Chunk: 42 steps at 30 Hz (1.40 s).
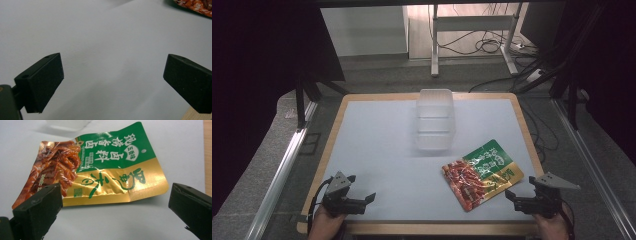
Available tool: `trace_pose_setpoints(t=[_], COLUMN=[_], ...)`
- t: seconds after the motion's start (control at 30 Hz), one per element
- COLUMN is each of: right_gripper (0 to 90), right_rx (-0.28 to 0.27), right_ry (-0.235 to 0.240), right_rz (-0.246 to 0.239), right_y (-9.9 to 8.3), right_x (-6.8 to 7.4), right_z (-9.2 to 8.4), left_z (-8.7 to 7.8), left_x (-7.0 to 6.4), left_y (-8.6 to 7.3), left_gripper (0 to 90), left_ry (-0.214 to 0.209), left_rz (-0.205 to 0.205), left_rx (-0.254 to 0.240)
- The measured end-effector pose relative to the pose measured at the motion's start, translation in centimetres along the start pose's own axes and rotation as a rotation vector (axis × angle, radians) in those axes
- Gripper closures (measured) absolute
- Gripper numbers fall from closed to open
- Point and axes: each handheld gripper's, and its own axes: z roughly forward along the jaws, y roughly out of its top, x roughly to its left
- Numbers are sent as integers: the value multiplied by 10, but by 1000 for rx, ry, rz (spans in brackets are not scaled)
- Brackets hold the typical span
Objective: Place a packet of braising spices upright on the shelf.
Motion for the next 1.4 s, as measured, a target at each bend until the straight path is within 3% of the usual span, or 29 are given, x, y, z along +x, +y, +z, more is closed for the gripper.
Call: trace_pose_setpoints(t=[0.2, 0.43, 0.8, 1.03, 1.4], right_gripper=[0, 0, 0, 7, 7], right_rx=[-1, 5, -5, -25, -16], right_ry=[6, 7, 1, 38, 12], right_rz=[-6, 21, -36, -55, -77], right_y=[1, 1, 7, 12, 18], right_x=[-1, -2, 0, -3, -4], right_z=[3, 9, 15, 17, 26], left_z=[0, 0, 0, 0, 0], left_x=[0, -1, -1, 0, 0], left_y=[0, 0, 0, 0, 0], left_gripper=[29, 29, 29, 29, 29], left_ry=[-1, 1, 2, 0, 2], left_rz=[1, 9, 8, 5, 8], left_rx=[0, 3, 3, 1, 3])
